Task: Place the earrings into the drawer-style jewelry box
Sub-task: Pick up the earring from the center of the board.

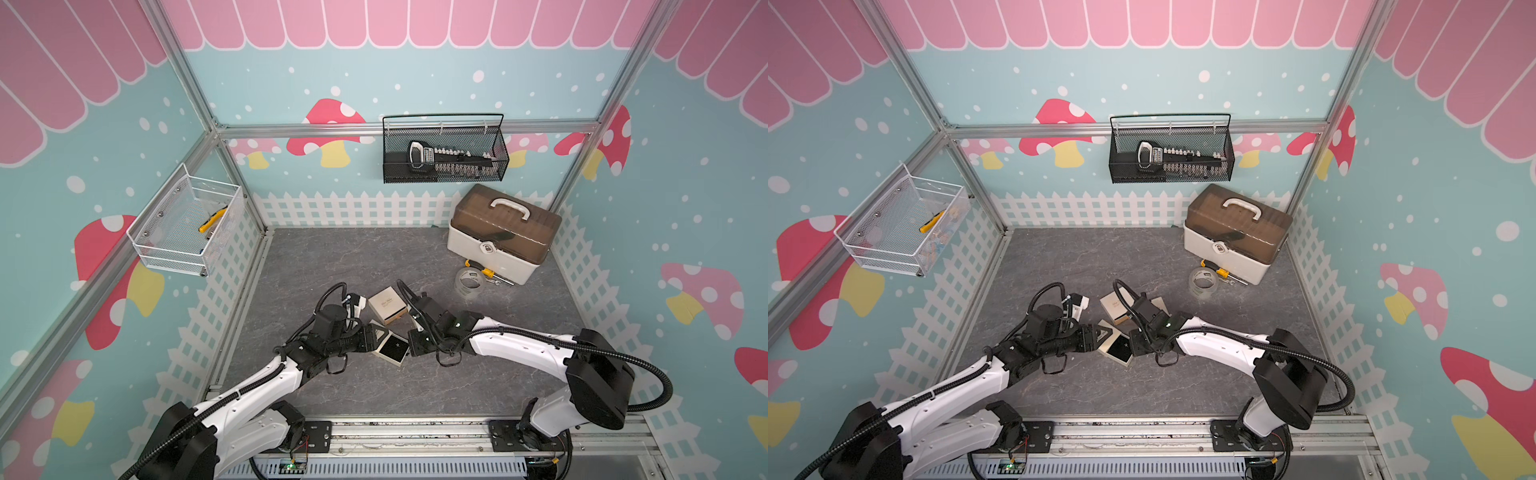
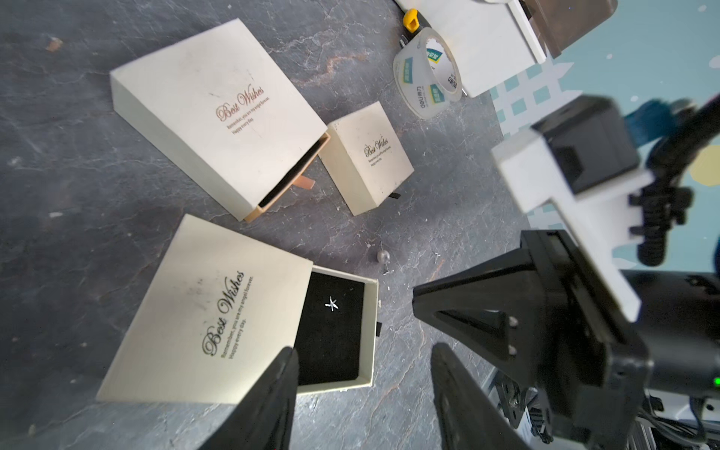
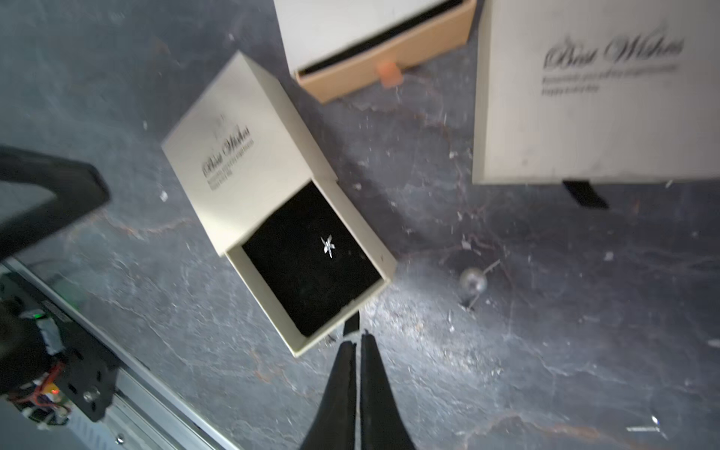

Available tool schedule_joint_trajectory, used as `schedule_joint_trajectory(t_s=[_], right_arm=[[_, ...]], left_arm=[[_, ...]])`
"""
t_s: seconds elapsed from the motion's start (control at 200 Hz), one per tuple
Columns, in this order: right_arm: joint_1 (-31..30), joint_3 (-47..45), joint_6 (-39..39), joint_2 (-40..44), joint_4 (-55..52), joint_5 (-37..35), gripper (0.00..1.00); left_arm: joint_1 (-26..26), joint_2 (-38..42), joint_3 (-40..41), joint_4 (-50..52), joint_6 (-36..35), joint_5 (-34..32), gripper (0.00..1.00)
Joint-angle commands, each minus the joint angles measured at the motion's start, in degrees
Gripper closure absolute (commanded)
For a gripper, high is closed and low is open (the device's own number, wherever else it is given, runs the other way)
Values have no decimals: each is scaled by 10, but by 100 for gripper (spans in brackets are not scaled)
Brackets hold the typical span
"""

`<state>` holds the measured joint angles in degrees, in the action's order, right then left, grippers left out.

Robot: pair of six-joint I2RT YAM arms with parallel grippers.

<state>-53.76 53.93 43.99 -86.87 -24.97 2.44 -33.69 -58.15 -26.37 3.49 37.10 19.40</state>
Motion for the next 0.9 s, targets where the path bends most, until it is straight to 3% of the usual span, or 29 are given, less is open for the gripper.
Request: schedule_joint_trajectory(t_s=[0.0,0.325,0.57,0.895], right_arm=[[-28,-9,-28,5,-21,2,92],[-56,38,-52,-78,-23,3,86],[-57,58,-55,-113,-17,18,79],[-57,58,-51,-127,-16,30,80]], left_arm=[[-29,19,27,24,30,-35,44],[-114,45,101,-46,106,-91,43],[-118,66,112,-31,103,-108,43],[-117,60,102,-19,87,-112,42]])
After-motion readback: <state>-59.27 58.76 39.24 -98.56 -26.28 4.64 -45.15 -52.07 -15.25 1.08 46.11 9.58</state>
